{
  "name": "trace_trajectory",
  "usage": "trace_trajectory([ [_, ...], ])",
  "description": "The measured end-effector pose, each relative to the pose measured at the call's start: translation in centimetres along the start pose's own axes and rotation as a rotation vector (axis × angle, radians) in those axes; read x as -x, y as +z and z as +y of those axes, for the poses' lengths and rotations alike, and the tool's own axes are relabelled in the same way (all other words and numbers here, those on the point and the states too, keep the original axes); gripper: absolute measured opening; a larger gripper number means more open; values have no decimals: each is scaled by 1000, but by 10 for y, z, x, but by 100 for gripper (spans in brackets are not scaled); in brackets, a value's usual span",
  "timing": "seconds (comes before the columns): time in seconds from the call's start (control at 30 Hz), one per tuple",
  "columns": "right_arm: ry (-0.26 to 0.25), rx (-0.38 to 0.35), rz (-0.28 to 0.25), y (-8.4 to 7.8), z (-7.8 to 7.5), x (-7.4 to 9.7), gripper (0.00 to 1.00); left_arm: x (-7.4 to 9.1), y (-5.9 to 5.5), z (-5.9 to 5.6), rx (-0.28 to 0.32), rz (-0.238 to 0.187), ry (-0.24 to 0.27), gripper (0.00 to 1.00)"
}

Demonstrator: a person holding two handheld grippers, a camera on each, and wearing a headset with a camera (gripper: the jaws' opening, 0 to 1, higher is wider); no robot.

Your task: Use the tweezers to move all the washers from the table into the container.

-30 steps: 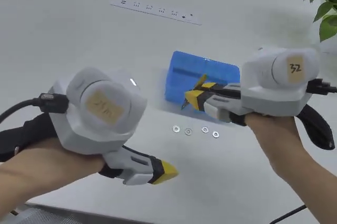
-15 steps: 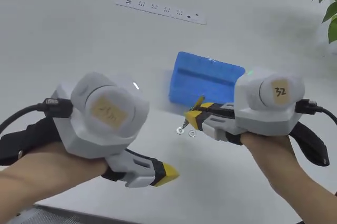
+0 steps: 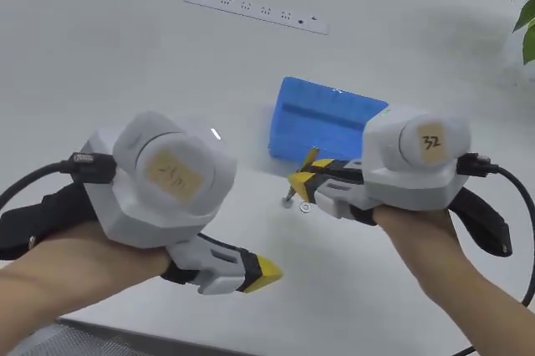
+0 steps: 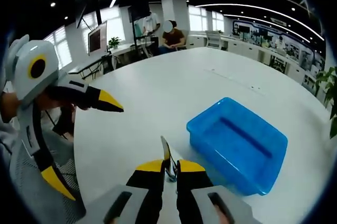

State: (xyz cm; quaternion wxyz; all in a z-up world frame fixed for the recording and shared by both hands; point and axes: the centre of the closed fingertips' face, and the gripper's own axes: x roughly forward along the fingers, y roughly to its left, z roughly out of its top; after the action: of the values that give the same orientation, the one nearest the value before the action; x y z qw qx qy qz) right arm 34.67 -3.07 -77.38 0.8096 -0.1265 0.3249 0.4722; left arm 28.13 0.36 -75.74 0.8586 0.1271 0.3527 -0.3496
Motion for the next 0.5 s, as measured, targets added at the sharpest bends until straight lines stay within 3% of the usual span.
trace_trajectory([
  [0.37, -3, 36, 18, -1, 2, 0, 4, 0, 0, 1, -2, -1, 3, 99],
  [0.5, 3, 42, 0, 6, 6, 6, 3, 1, 1, 1, -3, -3, 0, 99],
])
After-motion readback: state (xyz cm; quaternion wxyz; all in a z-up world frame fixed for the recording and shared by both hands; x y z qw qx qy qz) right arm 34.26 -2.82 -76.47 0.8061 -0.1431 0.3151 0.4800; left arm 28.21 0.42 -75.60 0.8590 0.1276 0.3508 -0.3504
